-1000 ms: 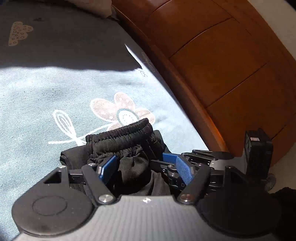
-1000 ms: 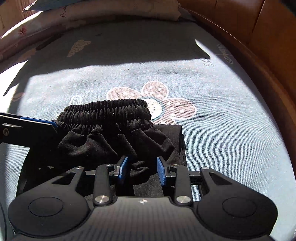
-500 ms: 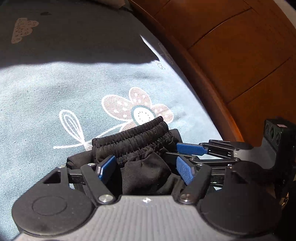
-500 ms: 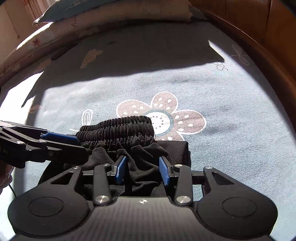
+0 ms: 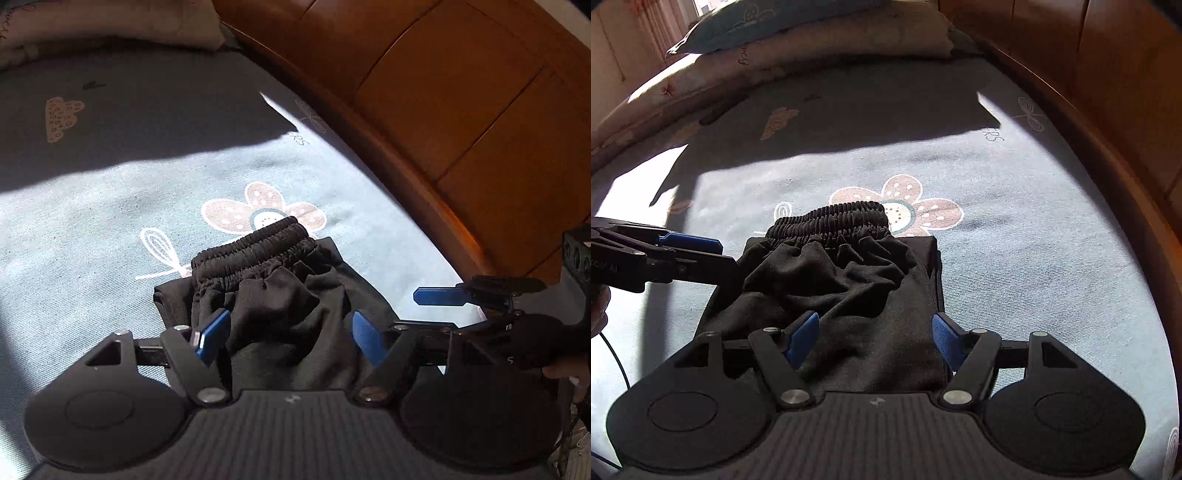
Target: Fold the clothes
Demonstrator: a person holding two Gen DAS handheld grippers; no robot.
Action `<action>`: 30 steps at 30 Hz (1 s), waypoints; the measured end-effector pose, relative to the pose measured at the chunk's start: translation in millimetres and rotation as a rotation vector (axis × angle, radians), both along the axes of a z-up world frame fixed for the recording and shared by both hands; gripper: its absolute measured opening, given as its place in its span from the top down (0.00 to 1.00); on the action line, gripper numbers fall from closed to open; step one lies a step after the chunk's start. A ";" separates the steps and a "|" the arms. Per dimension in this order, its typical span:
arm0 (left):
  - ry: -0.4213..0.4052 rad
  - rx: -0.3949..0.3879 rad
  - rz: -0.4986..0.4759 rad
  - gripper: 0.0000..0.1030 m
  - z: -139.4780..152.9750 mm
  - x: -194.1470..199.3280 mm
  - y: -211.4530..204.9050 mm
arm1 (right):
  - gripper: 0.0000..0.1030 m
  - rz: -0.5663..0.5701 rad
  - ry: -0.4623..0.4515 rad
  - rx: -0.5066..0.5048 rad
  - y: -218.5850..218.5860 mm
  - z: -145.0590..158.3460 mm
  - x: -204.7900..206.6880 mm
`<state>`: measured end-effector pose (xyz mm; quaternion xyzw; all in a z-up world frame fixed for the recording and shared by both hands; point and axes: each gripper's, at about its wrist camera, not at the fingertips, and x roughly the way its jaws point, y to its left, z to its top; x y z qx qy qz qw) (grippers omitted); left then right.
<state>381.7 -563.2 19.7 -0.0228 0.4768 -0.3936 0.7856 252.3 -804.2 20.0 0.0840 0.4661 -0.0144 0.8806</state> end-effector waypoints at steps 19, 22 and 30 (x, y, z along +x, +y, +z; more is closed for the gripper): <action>0.004 0.053 0.040 0.29 27.9 -122.0 143.2 | 0.18 -0.015 0.025 -0.057 95.2 -17.0 -41.1; 0.007 0.024 0.075 0.28 28.4 -124.6 152.6 | 0.17 0.002 0.084 -0.070 108.5 -34.9 -36.3; 0.070 -0.021 0.096 0.28 5.7 -128.7 146.1 | 0.00 0.009 0.066 -0.101 125.5 -39.0 -63.0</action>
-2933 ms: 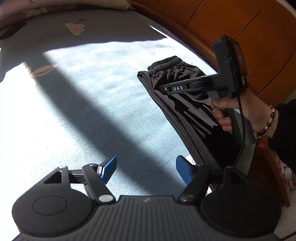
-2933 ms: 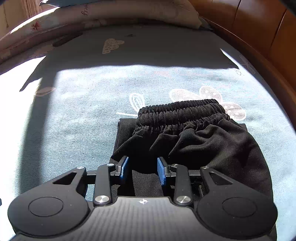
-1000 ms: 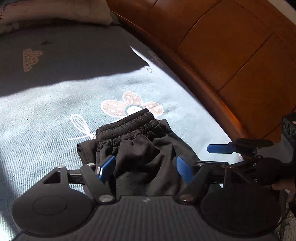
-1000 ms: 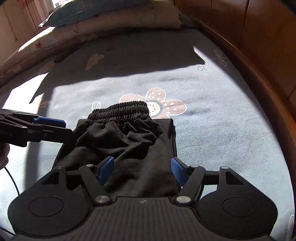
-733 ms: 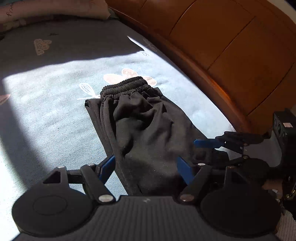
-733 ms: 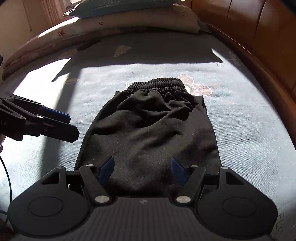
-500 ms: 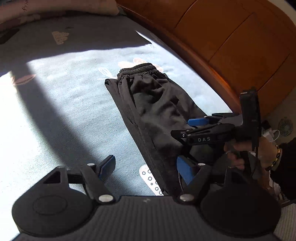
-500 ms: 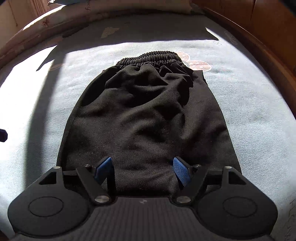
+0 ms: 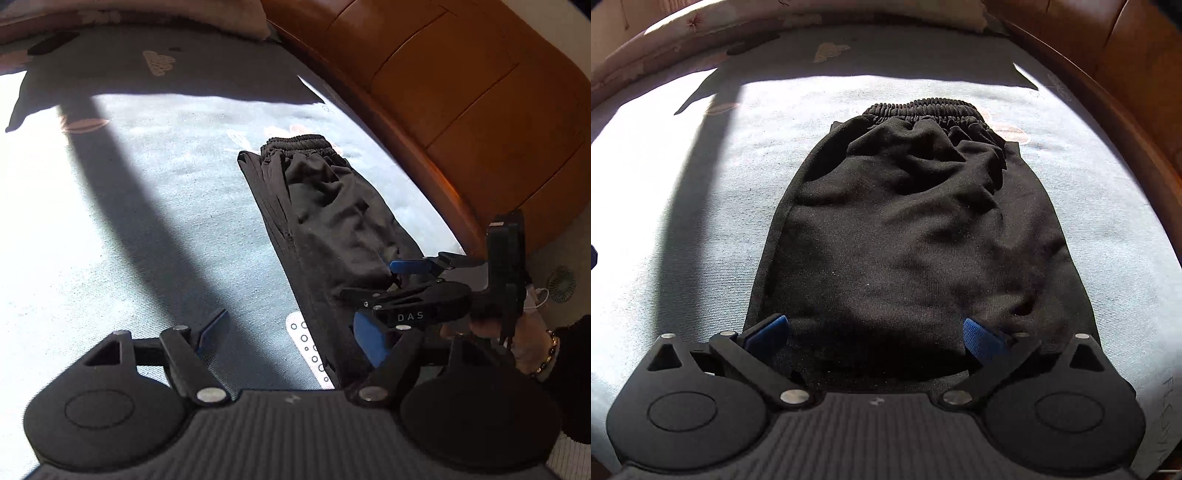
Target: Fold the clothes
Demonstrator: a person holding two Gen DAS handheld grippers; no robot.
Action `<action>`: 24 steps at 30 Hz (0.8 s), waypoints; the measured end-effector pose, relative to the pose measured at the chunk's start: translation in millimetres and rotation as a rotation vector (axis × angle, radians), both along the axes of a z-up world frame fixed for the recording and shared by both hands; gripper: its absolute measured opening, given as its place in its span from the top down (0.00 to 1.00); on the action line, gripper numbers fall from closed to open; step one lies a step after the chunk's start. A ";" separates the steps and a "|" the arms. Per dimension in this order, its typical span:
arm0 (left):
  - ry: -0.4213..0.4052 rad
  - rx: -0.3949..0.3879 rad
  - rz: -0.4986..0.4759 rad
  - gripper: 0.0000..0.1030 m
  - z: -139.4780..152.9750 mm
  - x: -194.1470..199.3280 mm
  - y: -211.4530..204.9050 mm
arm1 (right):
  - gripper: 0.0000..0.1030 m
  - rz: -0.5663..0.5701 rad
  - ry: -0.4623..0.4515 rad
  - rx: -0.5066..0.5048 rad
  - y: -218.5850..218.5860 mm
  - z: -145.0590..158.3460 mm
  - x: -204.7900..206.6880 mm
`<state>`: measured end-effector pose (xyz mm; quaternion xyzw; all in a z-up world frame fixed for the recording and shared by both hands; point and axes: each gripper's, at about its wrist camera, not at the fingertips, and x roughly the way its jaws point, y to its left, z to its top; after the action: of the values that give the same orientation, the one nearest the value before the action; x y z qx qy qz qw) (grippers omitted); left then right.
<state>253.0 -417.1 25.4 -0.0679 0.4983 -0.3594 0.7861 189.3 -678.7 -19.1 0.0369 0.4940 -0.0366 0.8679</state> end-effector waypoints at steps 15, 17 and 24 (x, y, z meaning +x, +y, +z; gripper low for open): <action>0.013 0.005 -0.159 0.28 -65.9 41.8 -155.4 | 0.00 -0.261 -0.026 0.055 -49.2 10.1 -116.6; 0.030 0.035 -0.168 0.28 -71.8 44.9 -154.4 | 0.00 -0.289 -0.043 0.060 -57.5 9.2 -122.0; 0.048 0.005 -0.233 0.29 -36.2 46.5 -176.0 | 0.00 -0.328 -0.093 0.083 -84.3 7.5 -126.1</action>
<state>299.4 -593.0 -10.8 -0.0161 0.5223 -0.4455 0.7270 63.2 -763.0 -11.5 0.1546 0.4418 -0.1553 0.8699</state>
